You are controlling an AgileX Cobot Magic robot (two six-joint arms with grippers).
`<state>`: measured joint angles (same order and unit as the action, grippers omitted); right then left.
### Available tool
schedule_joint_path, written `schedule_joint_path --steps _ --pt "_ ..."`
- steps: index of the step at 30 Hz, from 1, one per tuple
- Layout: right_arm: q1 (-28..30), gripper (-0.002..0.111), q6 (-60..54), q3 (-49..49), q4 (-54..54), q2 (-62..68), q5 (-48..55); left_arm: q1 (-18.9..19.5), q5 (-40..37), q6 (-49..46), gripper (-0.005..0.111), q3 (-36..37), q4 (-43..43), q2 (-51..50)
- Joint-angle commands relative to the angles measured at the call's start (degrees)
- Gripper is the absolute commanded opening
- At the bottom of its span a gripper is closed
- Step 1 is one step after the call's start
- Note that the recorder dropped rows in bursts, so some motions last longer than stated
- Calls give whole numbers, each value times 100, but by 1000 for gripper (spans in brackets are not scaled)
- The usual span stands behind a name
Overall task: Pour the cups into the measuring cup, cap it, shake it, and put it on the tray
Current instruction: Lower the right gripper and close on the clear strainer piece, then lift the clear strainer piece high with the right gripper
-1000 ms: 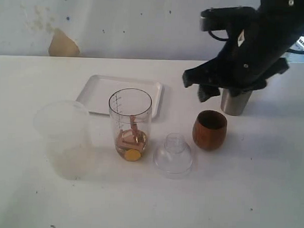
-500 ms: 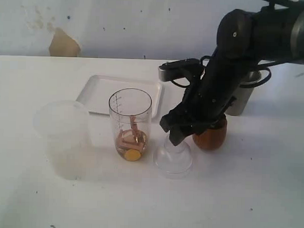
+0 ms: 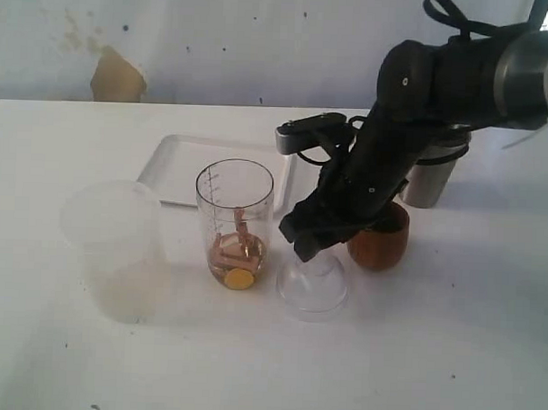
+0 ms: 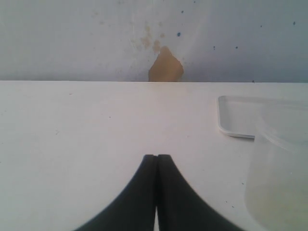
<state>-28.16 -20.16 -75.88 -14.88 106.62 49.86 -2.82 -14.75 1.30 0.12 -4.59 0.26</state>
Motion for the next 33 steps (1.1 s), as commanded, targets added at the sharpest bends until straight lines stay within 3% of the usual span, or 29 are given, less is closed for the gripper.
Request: schedule_joint_path --steps 1,13,17,20,21,33 --pt "-119 57 -129 58 -29 81 -106 11 14 -4 103 -12 69 -26" --pt "-155 49 -198 68 51 287 -245 11 14 -4 103 -12 69 -26" --pt "-155 31 -198 68 98 306 -105 11 14 -4 103 -12 69 -26" --pt "-155 3 -79 68 687 292 49 11 14 -4 103 -12 69 -26" --pt "-155 0 27 68 843 269 62 11 14 -4 103 -12 69 -26" --pt "-155 0 284 -283 1023 -1152 371 11 14 -4 103 -12 69 -26"
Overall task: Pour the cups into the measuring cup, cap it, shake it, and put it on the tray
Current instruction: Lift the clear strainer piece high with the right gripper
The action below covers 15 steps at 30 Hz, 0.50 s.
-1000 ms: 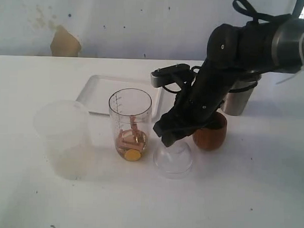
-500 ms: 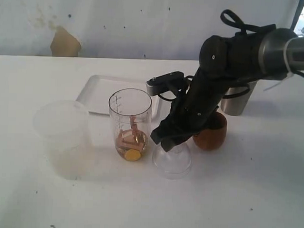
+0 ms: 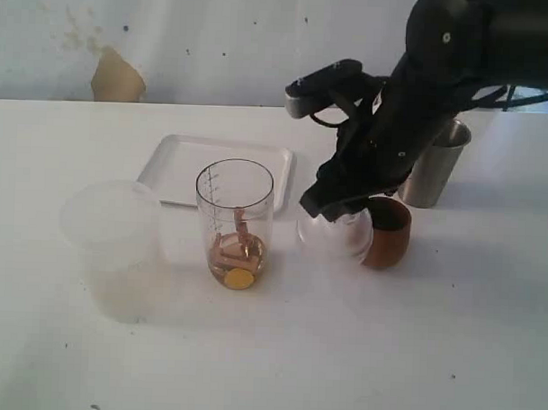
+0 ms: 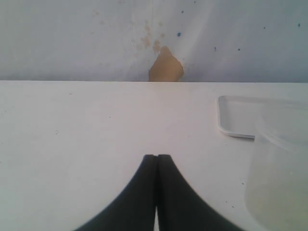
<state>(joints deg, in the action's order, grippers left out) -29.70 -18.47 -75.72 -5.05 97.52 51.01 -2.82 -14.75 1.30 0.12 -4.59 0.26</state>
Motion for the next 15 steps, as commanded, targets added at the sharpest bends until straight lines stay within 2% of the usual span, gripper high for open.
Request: schedule_joint_path --steps 1,9,15 --pt "-1 0 181 -409 39 -257 347 11 14 -4 103 -12 69 -26" --pt "-1 0 721 -2052 -78 -216 1357 11 14 -4 103 -12 69 -26" --pt "-115 0 819 -3401 -1003 412 1896 11 14 -4 103 -12 69 -26"
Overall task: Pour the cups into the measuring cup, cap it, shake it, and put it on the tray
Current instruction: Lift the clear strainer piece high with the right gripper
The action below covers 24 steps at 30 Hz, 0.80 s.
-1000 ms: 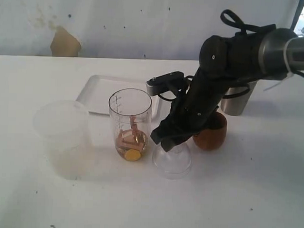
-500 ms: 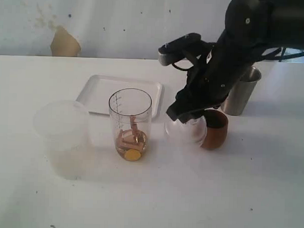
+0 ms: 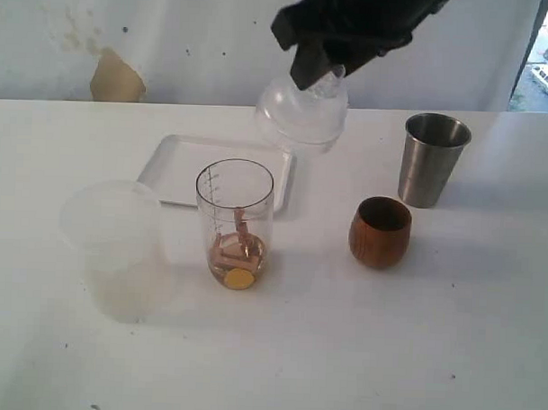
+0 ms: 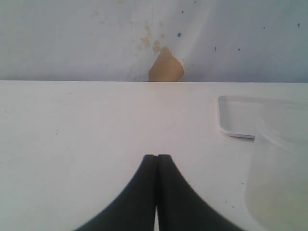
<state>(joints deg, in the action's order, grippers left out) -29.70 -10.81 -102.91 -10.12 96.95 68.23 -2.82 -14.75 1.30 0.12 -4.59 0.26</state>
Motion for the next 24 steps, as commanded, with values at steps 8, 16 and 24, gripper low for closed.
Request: schedule_joint_path --steps 8,16,24 --pt "-682 0 695 -1711 55 1613 173 11 14 -4 103 -12 69 -26" --pt "-1156 0 1415 -1961 2109 1417 173 11 14 -4 103 -12 69 -26" --pt "-1219 0 -52 -1961 1971 1260 173 11 14 -4 103 -12 69 -26"
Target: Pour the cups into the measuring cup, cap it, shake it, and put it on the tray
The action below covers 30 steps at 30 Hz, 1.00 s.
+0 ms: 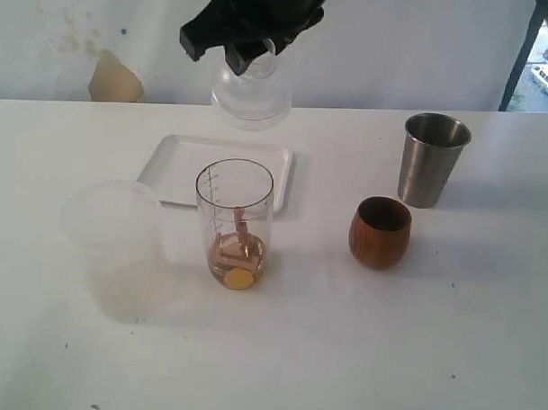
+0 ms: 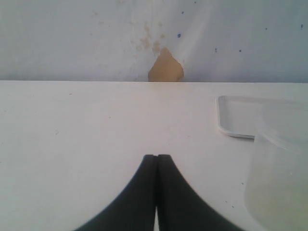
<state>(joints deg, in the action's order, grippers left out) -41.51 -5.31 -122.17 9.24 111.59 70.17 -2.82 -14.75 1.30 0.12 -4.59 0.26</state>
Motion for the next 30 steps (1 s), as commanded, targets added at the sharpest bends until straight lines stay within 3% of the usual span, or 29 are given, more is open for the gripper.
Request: schedule_joint_path --steps 1,8,16,18,30 --pt "-38 0 -602 -35 23 -280 -21 11 14 -4 103 -12 69 -26" --pt "-73 0 -912 116 -815 -832 -1969 11 14 -4 103 -12 69 -26" --pt "-208 0 -1211 2172 -1034 -1605 -4592 11 14 -4 103 -12 69 -26" --pt "-242 0 -1200 2592 -1034 -1774 -4845 11 14 -4 103 -12 69 -26" --pt "-242 0 972 2584 774 -2703 -777 11 14 -4 103 -12 69 -26"
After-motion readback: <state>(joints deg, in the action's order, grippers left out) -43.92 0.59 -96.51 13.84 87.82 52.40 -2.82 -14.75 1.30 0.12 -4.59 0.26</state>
